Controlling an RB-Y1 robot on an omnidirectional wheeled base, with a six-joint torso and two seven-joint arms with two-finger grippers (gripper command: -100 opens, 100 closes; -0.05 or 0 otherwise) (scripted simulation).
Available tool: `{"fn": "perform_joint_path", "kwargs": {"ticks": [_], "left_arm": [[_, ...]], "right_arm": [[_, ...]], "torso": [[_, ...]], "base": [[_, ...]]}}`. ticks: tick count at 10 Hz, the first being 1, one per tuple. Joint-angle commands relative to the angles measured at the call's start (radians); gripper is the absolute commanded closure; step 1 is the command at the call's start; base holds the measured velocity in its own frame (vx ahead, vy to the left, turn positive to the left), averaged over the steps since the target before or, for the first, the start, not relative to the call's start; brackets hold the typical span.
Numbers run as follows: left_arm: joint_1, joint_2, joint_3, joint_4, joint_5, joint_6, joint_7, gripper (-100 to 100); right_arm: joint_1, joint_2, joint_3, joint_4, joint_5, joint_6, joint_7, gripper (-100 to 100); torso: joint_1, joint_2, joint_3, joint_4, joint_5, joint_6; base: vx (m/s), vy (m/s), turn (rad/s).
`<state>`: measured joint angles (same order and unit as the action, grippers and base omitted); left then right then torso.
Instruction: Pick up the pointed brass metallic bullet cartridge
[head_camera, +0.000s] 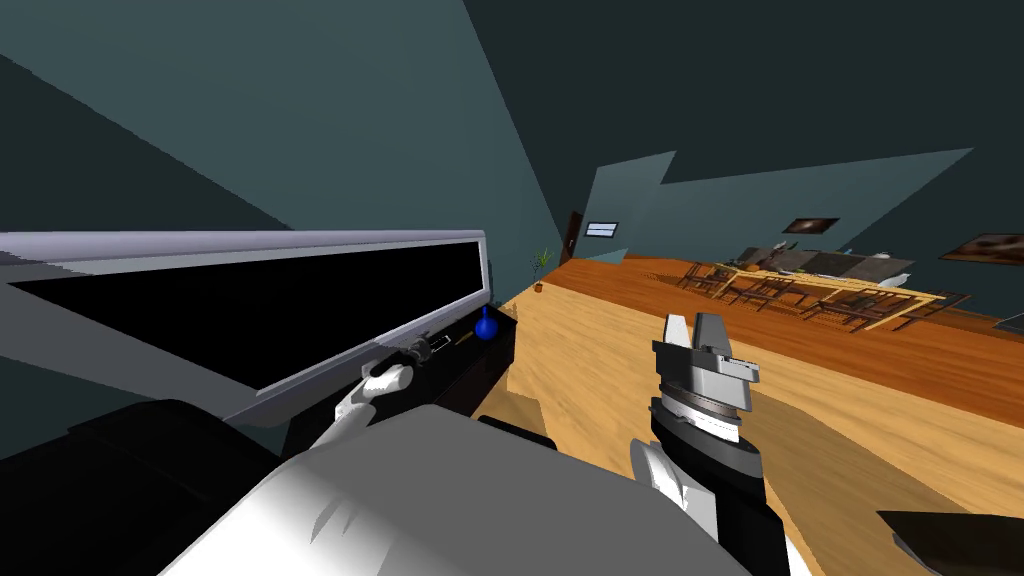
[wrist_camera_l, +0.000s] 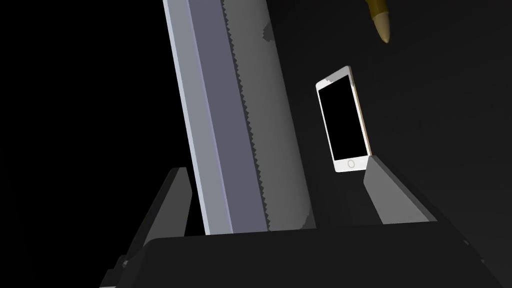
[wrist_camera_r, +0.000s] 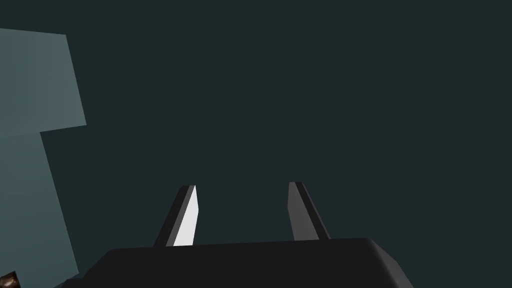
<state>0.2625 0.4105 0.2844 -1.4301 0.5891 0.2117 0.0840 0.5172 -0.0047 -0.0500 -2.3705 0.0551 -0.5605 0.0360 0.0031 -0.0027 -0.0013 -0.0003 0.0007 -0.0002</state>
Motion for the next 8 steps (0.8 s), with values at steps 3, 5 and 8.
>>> {"fn": "perform_joint_path", "kwargs": {"ticks": [3,5,8], "left_arm": [[-0.024,0.016,0.019,0.113,0.040,0.072,0.021,-100],[-0.039,0.029,0.029,0.179,0.070,0.115,0.036,-100],[-0.069,0.057,0.049,0.276,0.126,0.186,0.069,-100]], "right_arm": [[0.000,0.000,0.000,0.000,0.000,0.000,0.000,0],[0.000,0.000,0.000,0.000,0.000,0.000,0.000,0],[0.000,0.000,0.000,0.000,0.000,0.000,0.000,0]], "torso": [[0.001,-0.001,-0.001,0.000,0.000,0.000],[0.001,-0.002,-0.001,0.000,0.000,0.000],[0.001,-0.002,-0.001,-0.001,0.000,-0.001]], "base": [[0.021,0.025,-0.178],[0.031,0.032,-0.193],[0.043,0.028,-0.209]]}}
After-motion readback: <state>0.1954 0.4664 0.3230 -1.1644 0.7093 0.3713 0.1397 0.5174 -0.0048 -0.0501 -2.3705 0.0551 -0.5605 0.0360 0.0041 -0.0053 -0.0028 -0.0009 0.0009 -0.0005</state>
